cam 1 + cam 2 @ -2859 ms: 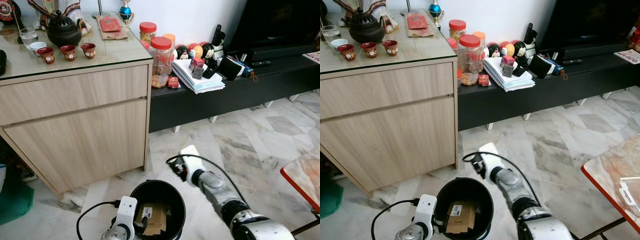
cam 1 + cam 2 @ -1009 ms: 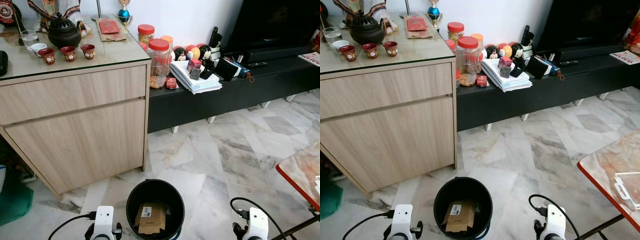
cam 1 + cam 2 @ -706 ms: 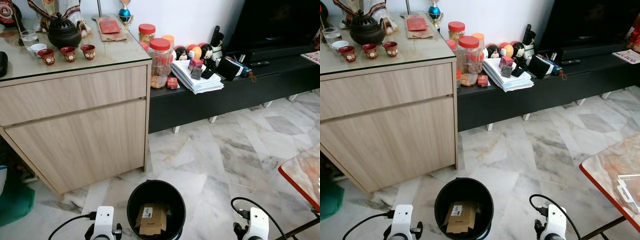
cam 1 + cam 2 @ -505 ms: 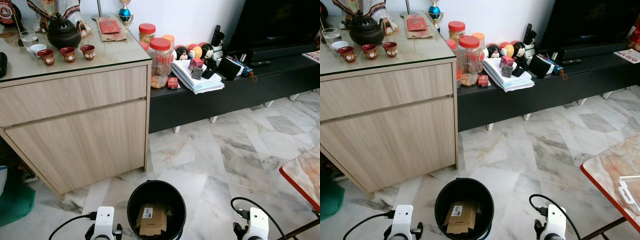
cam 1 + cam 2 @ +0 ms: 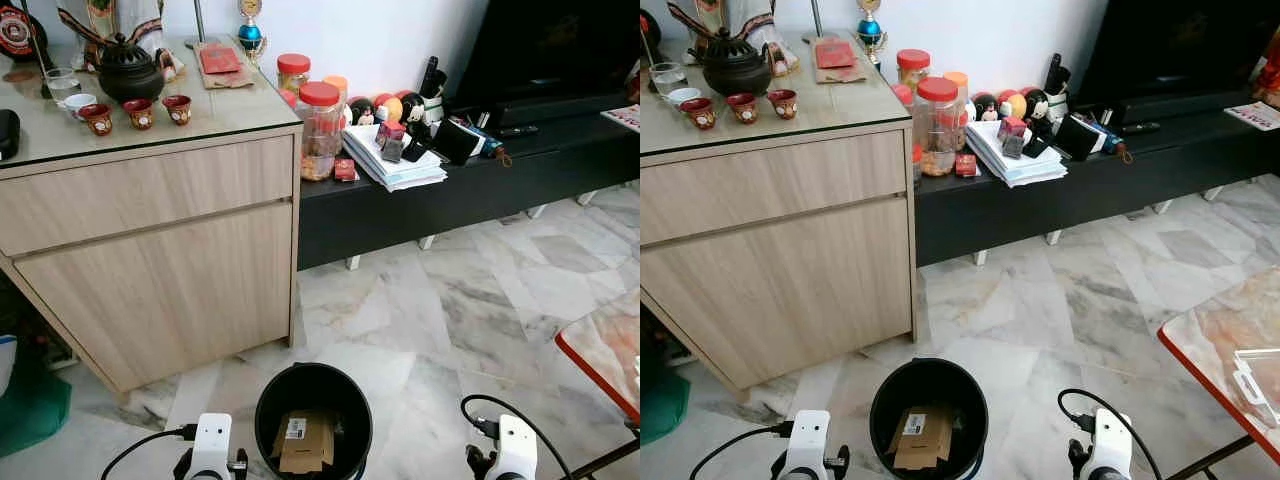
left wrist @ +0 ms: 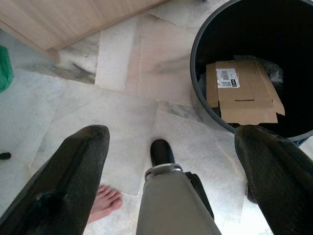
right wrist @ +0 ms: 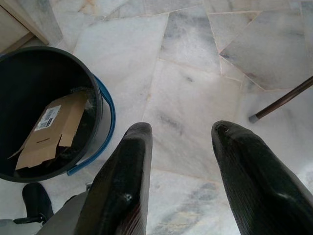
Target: Picking trash to rubbish bin
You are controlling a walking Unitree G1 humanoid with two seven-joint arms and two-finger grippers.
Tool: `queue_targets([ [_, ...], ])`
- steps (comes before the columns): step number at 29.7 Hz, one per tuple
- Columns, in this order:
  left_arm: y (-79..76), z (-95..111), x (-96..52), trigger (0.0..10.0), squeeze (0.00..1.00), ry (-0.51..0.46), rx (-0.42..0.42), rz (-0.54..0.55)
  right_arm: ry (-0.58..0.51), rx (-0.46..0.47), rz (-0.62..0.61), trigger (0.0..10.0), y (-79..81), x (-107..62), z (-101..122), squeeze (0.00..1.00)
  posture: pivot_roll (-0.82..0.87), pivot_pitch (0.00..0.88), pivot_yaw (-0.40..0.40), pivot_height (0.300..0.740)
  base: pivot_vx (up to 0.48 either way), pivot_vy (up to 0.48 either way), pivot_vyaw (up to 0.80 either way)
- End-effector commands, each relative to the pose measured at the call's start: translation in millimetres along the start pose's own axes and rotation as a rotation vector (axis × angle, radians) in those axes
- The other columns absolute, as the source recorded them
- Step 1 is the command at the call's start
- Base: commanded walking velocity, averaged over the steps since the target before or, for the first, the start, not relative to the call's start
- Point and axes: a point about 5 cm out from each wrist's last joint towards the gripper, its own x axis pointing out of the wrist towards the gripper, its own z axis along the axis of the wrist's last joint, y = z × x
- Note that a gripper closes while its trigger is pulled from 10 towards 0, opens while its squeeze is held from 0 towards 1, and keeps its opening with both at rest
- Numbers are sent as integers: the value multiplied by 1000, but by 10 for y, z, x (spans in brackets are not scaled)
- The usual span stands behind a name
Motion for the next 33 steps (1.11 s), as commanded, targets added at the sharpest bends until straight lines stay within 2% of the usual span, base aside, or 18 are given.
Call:
queue_targets([
  [1,-43,-13,-6,10000,0,6,15,-16,-11,2,-10,10000,-37,-2,36,0,-55,15,-100,740,-292,0,0],
  [19,-58,-16,-8,10000,0,8,12,-20,-13,-2,-7,10000,-31,3,53,0,-59,20,-104,740,-272,0,0],
  [33,-58,-31,-13,10000,0,12,9,-19,-26,18,-7,10000,-30,2,61,0,-62,34,-106,740,0,0,0],
])
